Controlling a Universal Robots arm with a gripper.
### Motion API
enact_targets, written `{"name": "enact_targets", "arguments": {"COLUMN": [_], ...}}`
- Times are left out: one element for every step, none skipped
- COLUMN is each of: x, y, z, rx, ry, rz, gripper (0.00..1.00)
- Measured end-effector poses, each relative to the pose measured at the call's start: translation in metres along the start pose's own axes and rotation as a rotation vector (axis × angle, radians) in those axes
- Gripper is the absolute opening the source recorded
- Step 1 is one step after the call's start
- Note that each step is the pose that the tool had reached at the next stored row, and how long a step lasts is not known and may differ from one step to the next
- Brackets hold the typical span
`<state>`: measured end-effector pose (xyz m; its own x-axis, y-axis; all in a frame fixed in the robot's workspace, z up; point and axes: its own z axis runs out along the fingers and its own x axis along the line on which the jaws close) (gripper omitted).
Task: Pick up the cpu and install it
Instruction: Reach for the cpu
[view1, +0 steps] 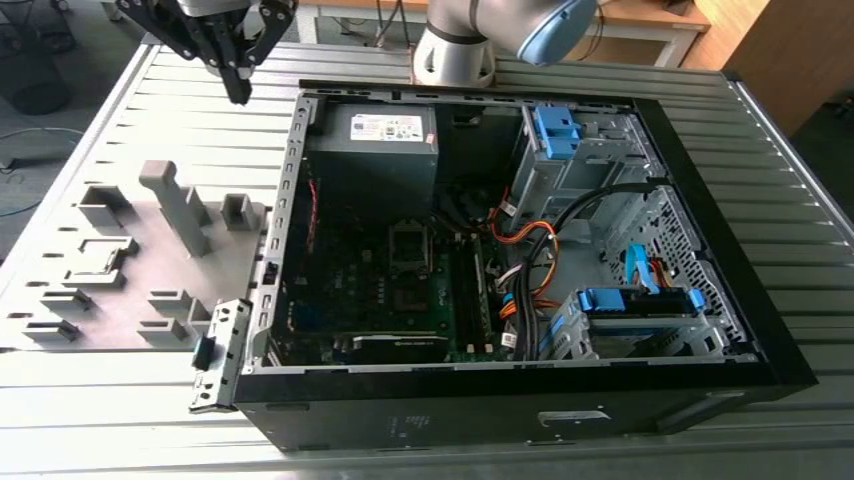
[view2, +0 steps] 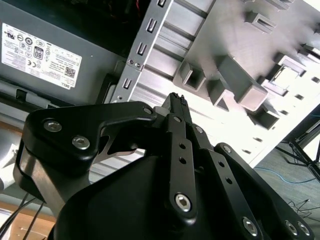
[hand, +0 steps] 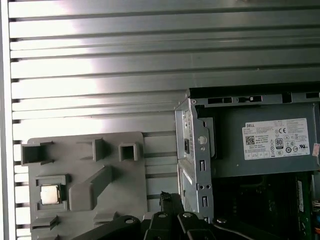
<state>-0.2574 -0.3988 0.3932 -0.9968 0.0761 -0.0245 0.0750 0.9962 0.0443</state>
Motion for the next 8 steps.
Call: {"name": "enact_targets", "arguments": {"x": [0.0024,0.0047,0.0069,0.0090,0.0113,0.0136,0.0158,0.0181], "y": [-0.0002,-0.0003,-0.0005,-0.0006,-0.0008,-0.0010,-0.0012,-0.0013], "z": [0.0000,0.0000,-0.0001,-0.0001,-0.0002,-0.0002,-0.0002,-0.0003], "rx": [0.0000,-0.0001,0.0000,0.0000,0.0000,-0.0001,0.0000,0.0000], "ry": [0.0000,-0.0001,0.0000,0.0000,0.0000,-0.0001,-0.0001,-0.0001], "rz": [0.000,0.000,0.000,0.000,0.000,0.000,0.000,0.000], "gripper": [0.11,0.11,0.11,0.11,0.11,0.11,0.11,0.11]}}
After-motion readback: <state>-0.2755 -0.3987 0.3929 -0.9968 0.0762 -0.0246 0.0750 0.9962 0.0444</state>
